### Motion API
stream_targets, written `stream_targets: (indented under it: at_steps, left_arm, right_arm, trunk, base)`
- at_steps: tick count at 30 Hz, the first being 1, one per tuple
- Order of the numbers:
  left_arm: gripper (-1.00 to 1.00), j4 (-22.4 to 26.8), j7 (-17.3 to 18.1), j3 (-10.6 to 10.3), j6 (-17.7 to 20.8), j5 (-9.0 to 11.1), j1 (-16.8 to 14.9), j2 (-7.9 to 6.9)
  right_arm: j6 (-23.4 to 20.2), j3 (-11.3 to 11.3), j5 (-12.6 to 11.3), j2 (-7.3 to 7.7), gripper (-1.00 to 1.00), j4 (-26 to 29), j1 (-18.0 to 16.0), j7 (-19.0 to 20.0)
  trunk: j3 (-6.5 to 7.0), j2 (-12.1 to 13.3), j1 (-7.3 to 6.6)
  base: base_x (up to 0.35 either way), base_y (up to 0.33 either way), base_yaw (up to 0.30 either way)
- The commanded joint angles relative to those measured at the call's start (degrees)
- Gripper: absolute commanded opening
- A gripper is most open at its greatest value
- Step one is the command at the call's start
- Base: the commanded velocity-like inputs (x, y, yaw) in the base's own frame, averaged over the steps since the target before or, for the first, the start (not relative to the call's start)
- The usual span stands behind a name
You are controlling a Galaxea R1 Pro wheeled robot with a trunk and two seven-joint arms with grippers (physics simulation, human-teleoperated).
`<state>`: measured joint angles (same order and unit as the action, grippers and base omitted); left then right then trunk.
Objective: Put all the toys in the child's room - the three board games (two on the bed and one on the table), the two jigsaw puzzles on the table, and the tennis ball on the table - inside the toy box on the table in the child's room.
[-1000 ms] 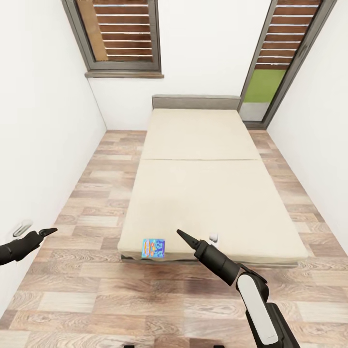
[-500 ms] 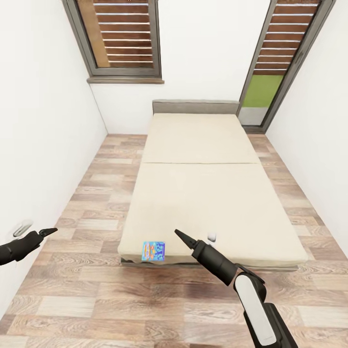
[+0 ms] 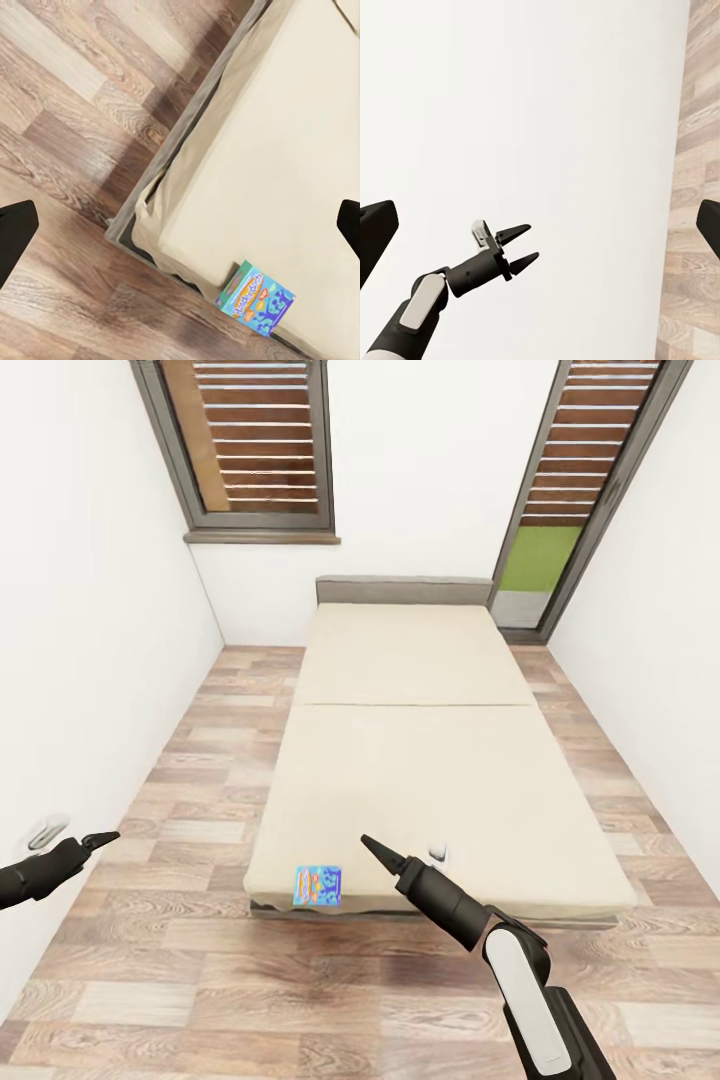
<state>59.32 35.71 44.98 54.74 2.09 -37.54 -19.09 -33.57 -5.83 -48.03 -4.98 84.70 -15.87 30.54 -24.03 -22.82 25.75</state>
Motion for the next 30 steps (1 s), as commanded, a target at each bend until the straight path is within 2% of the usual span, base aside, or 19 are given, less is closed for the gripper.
stream_targets:
  at_steps: [1, 30]
  left_arm:
    - [1.00, 0.01, 0.06, 0.11, 0.46, 0.19, -0.06, 0.01]
    - [1.00, 0.01, 0.06, 0.24, 0.46, 0.19, -0.06, -0.06]
  right_arm:
    - [-0.45, 0.06, -0.40, -0.03, 1.00, 0.02, -0.03, -0.08]
    - [-0.44, -0.04, -0.40, -0.09, 1.00, 0.02, -0.03, -0.20]
  trunk:
    - [0.01, -0.09, 0.03]
    - [2.76, -0.09, 0.03]
  base:
    - [0.000, 0.000, 0.000]
    - [0.000, 0.000, 0.000]
